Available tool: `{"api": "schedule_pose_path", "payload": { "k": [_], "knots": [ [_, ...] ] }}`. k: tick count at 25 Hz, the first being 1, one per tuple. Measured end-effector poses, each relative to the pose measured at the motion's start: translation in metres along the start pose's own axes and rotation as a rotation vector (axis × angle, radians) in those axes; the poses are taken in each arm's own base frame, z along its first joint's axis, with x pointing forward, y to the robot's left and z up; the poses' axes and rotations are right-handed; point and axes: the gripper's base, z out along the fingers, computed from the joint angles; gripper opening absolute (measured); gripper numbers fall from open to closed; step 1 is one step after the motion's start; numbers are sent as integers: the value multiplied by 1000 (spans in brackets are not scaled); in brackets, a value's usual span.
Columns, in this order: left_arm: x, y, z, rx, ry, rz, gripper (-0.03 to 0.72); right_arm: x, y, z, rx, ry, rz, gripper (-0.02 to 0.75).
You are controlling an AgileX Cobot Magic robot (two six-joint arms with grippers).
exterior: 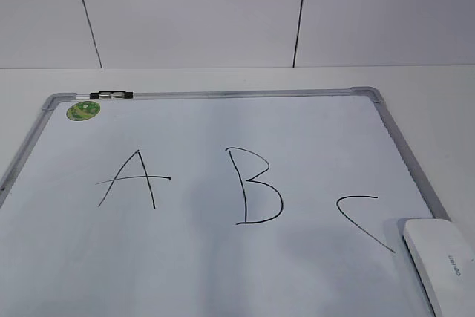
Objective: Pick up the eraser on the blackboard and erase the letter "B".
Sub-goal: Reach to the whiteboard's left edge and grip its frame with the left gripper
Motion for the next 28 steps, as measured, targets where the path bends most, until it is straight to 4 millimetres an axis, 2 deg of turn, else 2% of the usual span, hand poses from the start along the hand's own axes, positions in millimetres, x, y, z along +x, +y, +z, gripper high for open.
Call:
{"api": "schedule_pose_path", "payload": {
  "k": [28],
  "knots": [
    [0, -1, 0, 8, -2, -4, 239, 0, 0, 0, 0, 0, 0, 573]
  ]
}}
